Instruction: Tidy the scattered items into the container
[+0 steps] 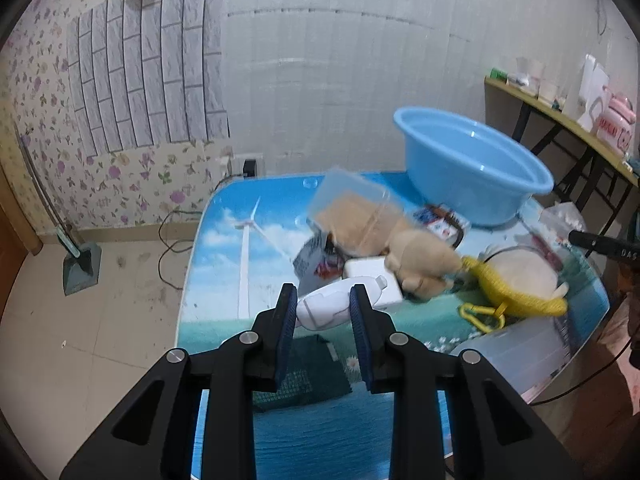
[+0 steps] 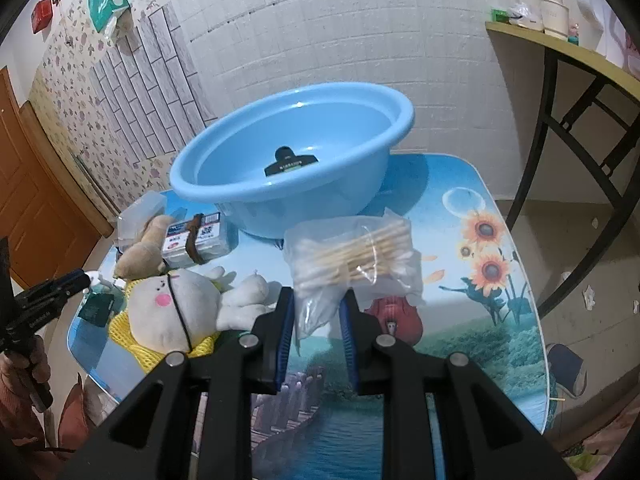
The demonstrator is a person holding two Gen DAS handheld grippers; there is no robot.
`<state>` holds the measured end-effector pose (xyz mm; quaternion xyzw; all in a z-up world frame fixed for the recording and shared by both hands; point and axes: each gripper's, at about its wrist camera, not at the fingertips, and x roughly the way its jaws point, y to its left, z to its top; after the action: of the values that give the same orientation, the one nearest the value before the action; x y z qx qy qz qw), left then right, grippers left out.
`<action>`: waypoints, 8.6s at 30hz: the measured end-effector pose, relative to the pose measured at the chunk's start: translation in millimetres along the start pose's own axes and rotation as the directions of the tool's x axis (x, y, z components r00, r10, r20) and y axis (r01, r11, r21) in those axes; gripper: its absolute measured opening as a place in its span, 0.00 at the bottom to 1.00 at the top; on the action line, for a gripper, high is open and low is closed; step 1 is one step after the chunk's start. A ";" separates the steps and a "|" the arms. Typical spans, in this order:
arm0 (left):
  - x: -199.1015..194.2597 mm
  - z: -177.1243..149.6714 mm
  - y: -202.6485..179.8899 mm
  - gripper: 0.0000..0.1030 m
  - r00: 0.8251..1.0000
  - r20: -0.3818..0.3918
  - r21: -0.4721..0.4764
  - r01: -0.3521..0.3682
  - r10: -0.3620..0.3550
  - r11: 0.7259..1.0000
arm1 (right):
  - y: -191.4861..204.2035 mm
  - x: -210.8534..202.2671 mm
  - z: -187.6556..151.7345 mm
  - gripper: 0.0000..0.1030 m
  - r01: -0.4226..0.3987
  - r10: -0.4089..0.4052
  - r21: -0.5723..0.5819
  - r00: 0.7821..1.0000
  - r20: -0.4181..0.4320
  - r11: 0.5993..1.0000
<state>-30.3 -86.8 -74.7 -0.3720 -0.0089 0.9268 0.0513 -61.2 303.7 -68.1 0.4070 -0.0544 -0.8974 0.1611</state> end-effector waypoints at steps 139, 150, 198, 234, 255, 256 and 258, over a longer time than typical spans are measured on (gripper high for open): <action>41.4 -54.7 30.9 0.99 0.996 -0.087 -0.031 -0.025 0.023 0.999 | 100.9 48.8 -7.3 0.81 -0.161 0.139 -0.165 0.981 -0.137 0.973; 35.3 -53.9 30.6 0.54 0.999 -0.041 -0.038 -0.025 0.023 0.999 | 81.6 37.1 -3.7 0.58 -0.175 0.164 -0.124 0.982 -0.092 0.977; 26.8 -43.2 -11.3 0.46 0.999 -0.045 0.030 0.012 -0.011 0.999 | 4.5 9.6 -22.1 0.67 0.033 -0.036 -0.053 0.999 -0.039 0.998; 39.8 104.8 -134.5 0.46 0.974 0.064 0.240 0.198 -0.219 0.950 | 19.2 -18.0 77.8 0.66 -0.065 0.080 -0.085 0.979 0.187 0.994; 111.5 122.3 -164.3 0.57 0.981 -0.049 0.282 0.194 -0.188 0.940 | 9.2 50.6 105.6 0.69 -0.076 0.088 -0.121 0.991 0.102 0.990; 111.9 122.5 -164.1 0.58 0.981 -0.050 0.281 0.194 -0.188 0.940 | 7.1 51.4 104.3 0.70 -0.075 0.087 -0.121 0.992 0.096 0.990; 111.6 119.3 -163.7 0.60 0.981 -0.044 0.274 0.191 -0.187 0.943 | 6.8 53.1 103.5 0.70 -0.073 0.084 -0.117 0.992 0.090 0.990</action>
<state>-178.2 89.9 -56.4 -0.3665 0.0856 0.9064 0.1915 -169.6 276.2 -35.8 0.3519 -0.0269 -0.9103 0.2164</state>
